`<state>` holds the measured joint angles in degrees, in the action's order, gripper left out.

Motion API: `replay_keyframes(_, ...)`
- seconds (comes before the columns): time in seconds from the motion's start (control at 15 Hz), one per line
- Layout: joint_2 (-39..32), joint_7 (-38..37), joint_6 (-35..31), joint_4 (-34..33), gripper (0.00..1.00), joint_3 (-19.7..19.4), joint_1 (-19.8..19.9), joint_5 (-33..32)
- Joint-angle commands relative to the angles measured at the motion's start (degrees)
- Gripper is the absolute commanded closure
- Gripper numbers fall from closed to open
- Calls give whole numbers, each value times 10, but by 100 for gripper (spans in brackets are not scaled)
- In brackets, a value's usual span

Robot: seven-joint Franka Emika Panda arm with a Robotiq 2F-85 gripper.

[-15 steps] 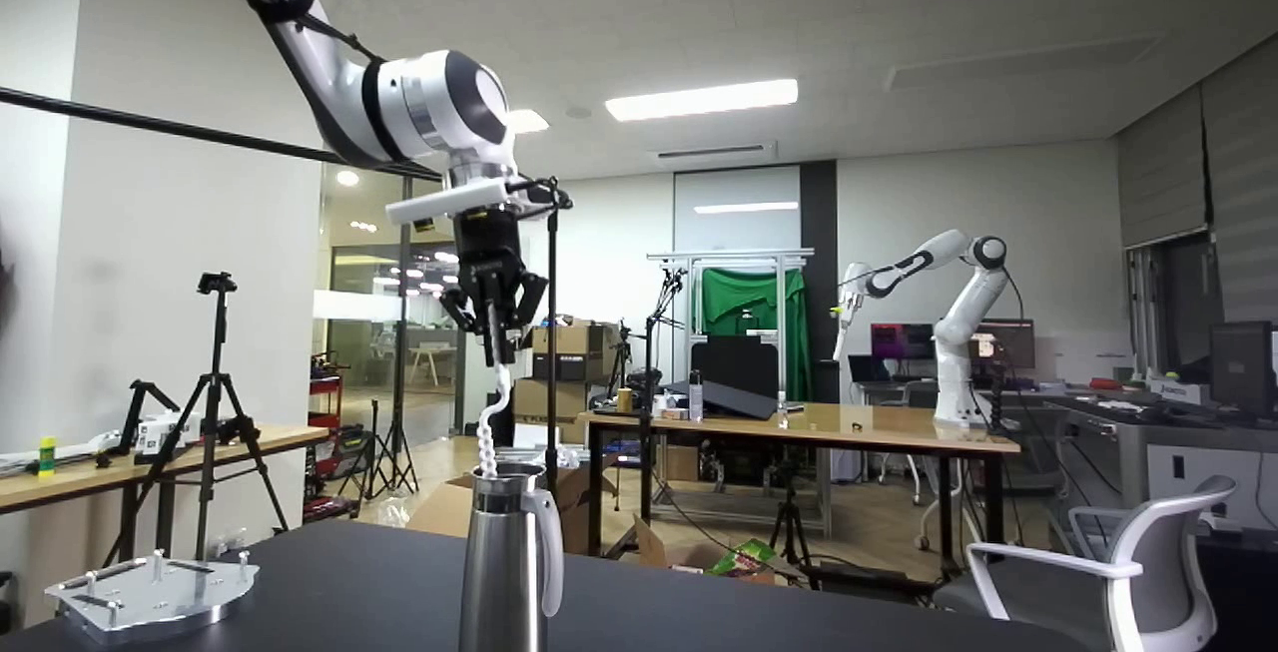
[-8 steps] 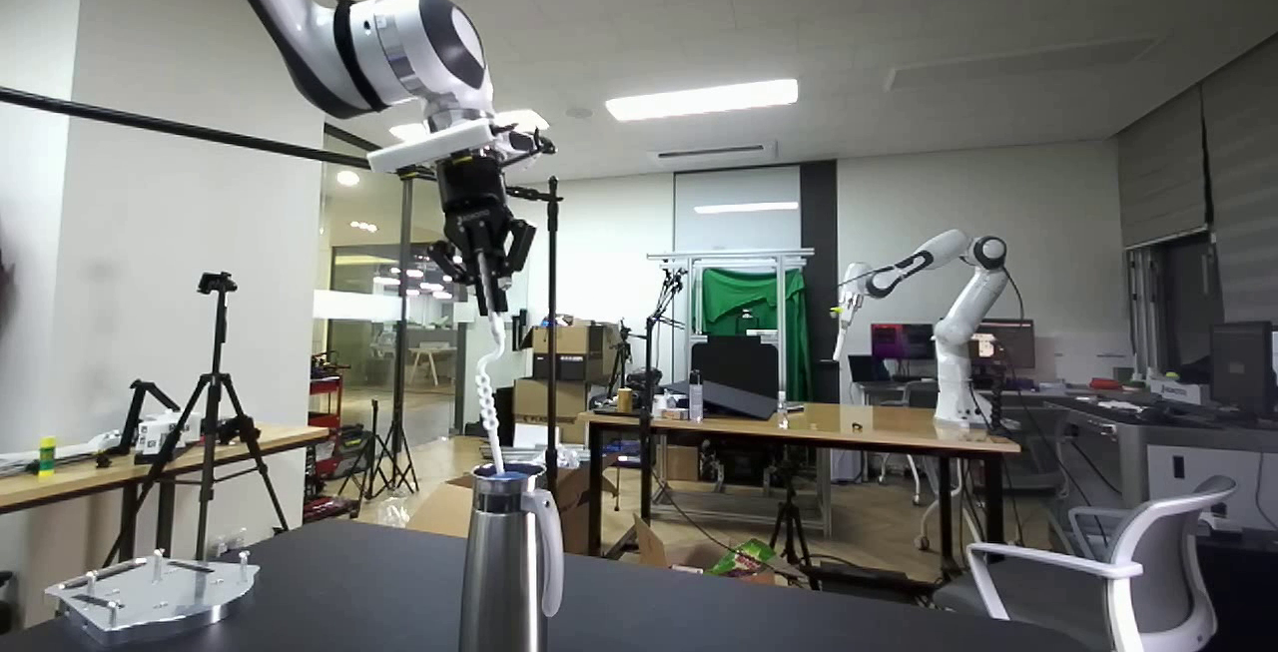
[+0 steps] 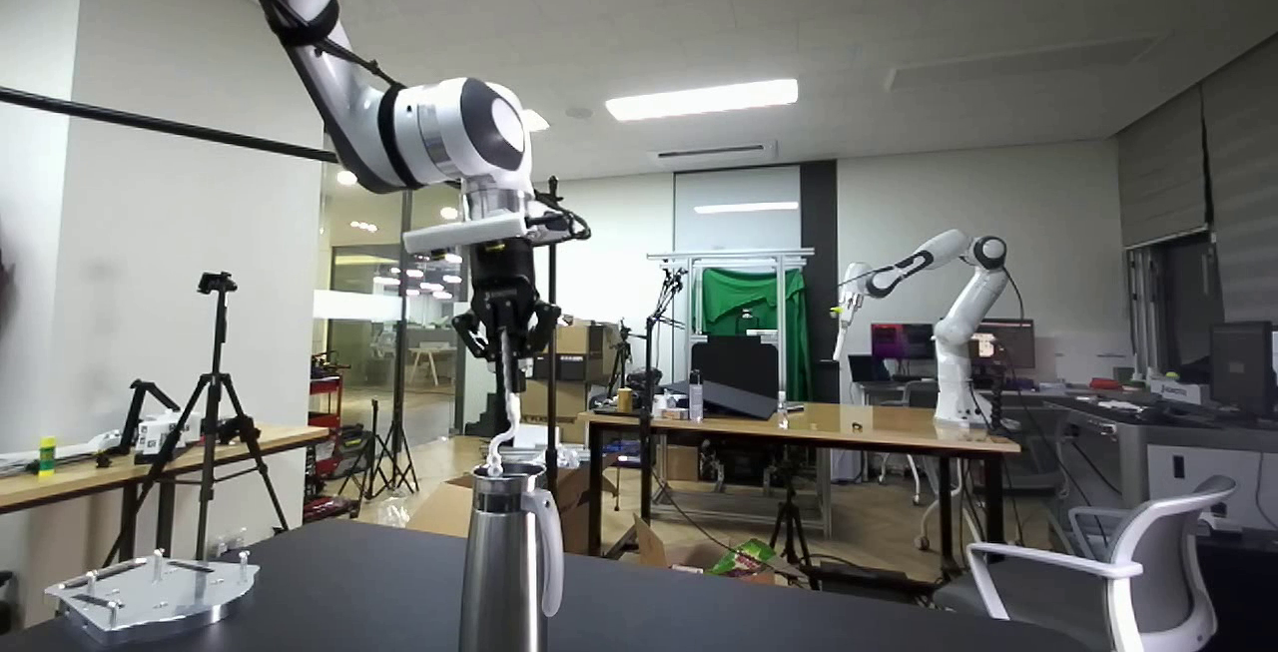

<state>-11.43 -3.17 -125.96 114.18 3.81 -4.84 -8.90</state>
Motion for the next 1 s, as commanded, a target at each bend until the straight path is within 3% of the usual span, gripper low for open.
replay_keyframes(0.0, -11, -8, 30, -25, 96, -4, -3, -4)
replay_keyframes(0.53, 74, -14, 172, -67, 96, 12, -32, -68)
replay_keyframes(0.67, 85, -6, 164, -63, 96, 17, -30, -66)
replay_keyframes(0.93, 72, 15, 78, -28, 96, 13, -18, -42)
